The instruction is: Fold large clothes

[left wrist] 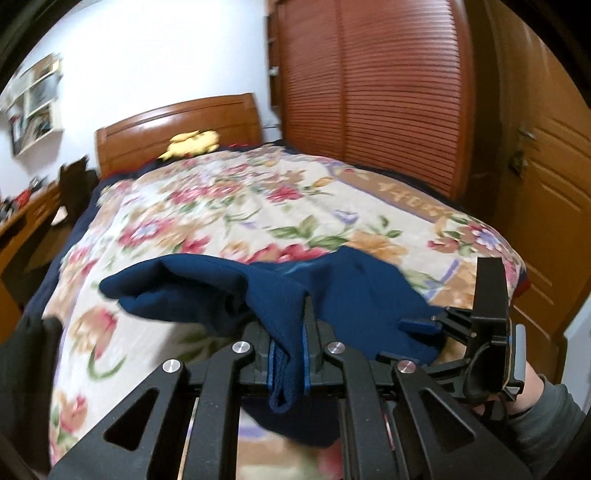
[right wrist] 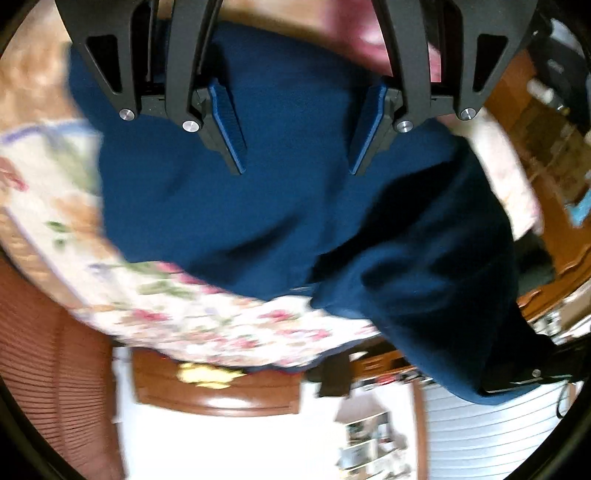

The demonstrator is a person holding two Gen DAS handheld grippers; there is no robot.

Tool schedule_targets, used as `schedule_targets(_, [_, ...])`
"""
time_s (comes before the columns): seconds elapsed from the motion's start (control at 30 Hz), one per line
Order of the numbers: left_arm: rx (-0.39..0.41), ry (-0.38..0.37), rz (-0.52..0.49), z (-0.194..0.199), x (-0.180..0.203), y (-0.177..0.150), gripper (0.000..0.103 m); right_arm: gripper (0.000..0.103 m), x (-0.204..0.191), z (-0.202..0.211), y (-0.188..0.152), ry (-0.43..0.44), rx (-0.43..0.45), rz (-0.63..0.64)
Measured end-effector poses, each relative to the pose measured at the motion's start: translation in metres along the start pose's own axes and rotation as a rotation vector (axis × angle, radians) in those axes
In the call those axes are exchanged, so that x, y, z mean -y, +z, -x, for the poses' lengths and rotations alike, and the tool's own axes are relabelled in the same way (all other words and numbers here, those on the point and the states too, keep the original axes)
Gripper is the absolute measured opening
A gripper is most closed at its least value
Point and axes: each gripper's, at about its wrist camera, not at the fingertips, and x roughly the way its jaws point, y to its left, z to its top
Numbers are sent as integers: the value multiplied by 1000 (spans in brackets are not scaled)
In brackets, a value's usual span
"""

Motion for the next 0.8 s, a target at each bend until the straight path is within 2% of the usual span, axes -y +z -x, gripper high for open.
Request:
schedule_targets(0.27, [-50,-71,-135,-47,85,25,10,59,73,53,-12,-132,49,-132])
schedule_targets(0.47, [-117,-162,-169,-83,135,12,10,59,120,89,-25,-224,77,-246])
schedule_targets(0.6, [-146,-173,-175,-96,142,-4,10,59,123,97,-28,-231,88,-282])
schedule_targets(0.73, [-127,-160,-156,-87,133,-4,12,59,113,101,-32,-214,86,-257])
schedule_targets(0.8, [-122,-160,-148,-82,130,-2,19,59,106,100,-30,-199,87,-236])
